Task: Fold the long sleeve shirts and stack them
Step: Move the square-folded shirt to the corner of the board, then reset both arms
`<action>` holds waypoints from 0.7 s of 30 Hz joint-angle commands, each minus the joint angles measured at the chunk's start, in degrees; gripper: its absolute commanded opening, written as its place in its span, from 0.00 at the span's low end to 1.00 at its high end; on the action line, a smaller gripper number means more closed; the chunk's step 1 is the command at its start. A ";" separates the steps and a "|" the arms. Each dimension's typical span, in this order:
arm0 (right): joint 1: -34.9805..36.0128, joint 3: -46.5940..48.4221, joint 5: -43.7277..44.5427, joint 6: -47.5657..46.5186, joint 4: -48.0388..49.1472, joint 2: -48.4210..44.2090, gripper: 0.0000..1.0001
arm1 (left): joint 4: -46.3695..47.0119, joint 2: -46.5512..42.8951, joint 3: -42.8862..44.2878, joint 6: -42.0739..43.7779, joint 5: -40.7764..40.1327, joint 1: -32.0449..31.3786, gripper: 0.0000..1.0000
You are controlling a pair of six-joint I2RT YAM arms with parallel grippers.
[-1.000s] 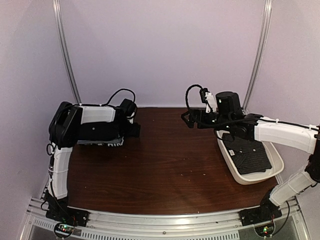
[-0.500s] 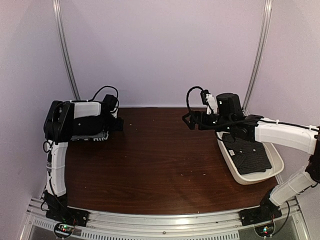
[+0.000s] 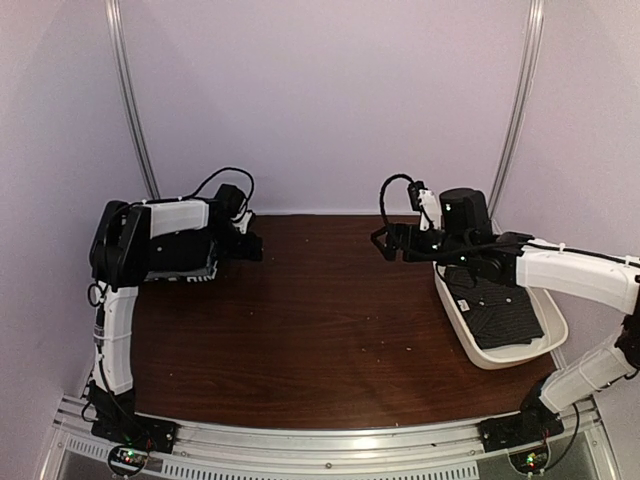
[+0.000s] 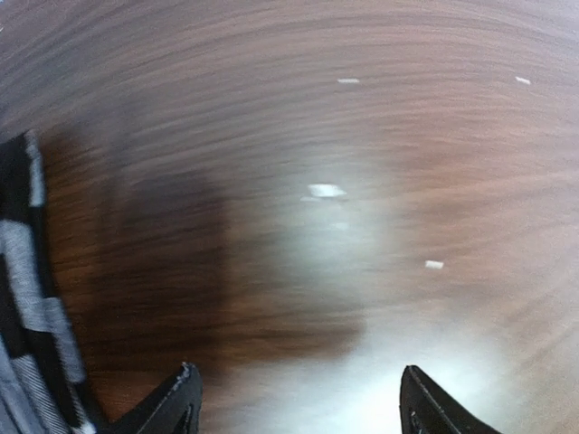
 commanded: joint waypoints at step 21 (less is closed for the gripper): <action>-1.07 -3.85 2.46 0.22 0.27 -8.69 1.00 | 20.74 -32.47 -16.35 -6.94 6.48 -21.28 0.85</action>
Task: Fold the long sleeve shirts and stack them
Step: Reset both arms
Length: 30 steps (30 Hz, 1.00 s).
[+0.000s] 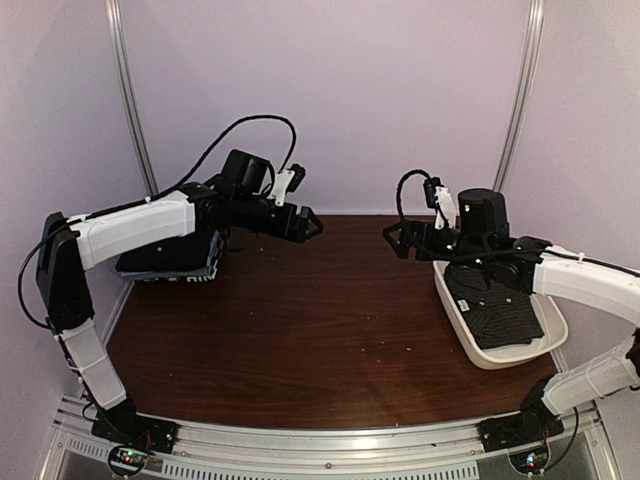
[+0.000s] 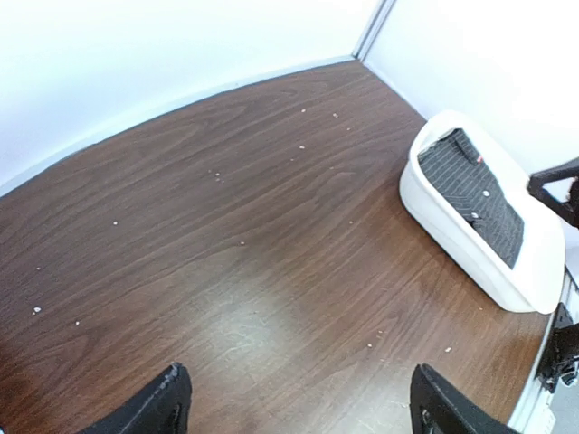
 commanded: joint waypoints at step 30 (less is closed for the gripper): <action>-0.30 -3.59 12.44 1.45 1.44 -9.76 1.00 | 17.14 -27.17 -26.64 -7.19 -20.64 -2.39 0.98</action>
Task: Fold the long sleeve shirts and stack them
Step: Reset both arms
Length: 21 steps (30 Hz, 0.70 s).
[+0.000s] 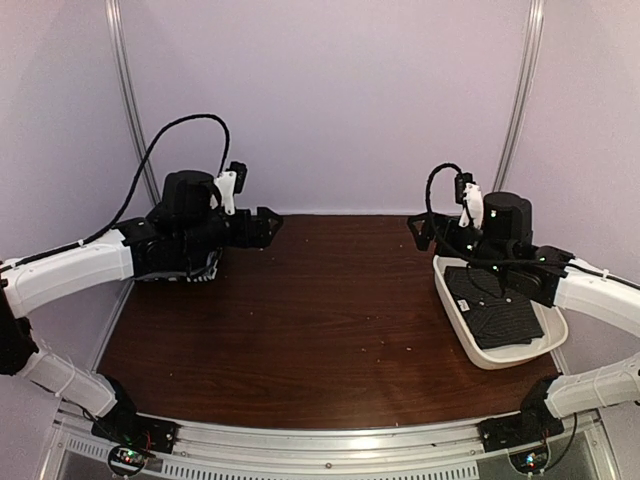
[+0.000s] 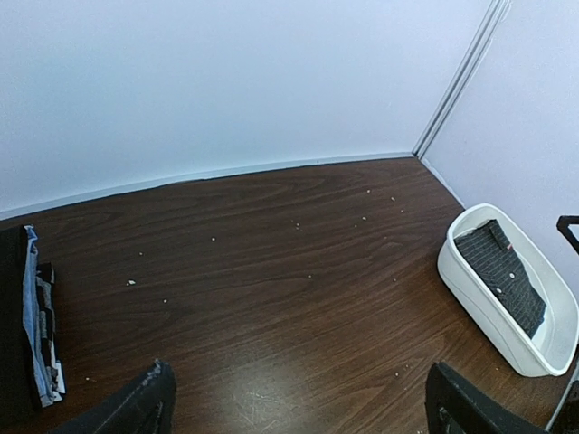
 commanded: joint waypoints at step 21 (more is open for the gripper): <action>-0.26 0.16 4.28 -0.12 2.01 -2.05 1.00 | 3.44 -2.53 -1.04 1.41 -2.72 -0.01 0.98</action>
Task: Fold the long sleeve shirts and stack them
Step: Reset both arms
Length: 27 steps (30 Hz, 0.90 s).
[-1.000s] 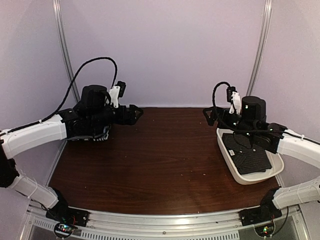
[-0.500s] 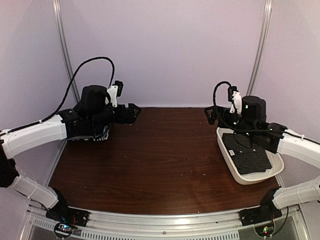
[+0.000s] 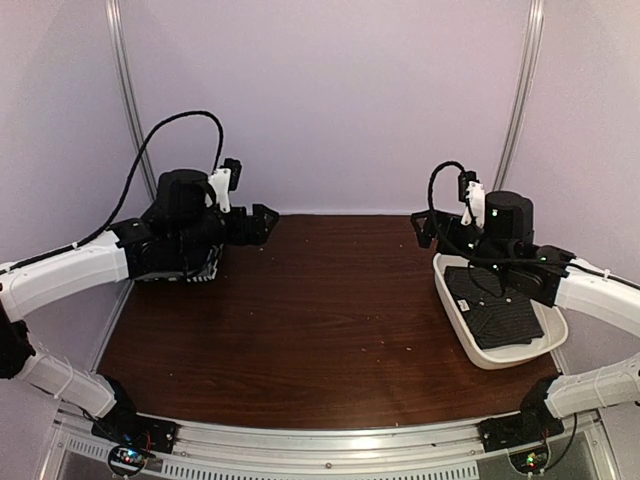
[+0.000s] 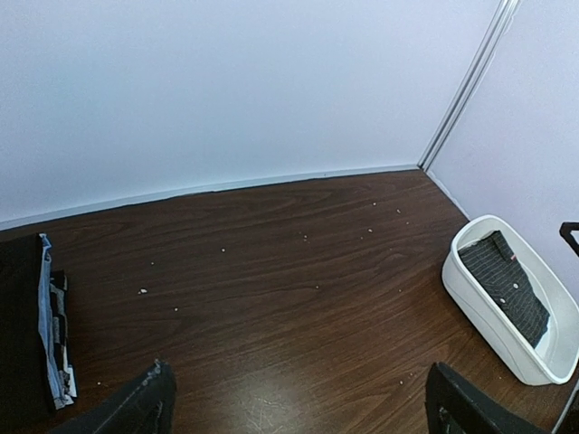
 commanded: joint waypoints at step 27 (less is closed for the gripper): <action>-0.28 -0.35 2.38 0.84 1.89 -2.23 1.00 | 1.75 -1.16 -1.20 1.20 -1.01 -0.01 0.98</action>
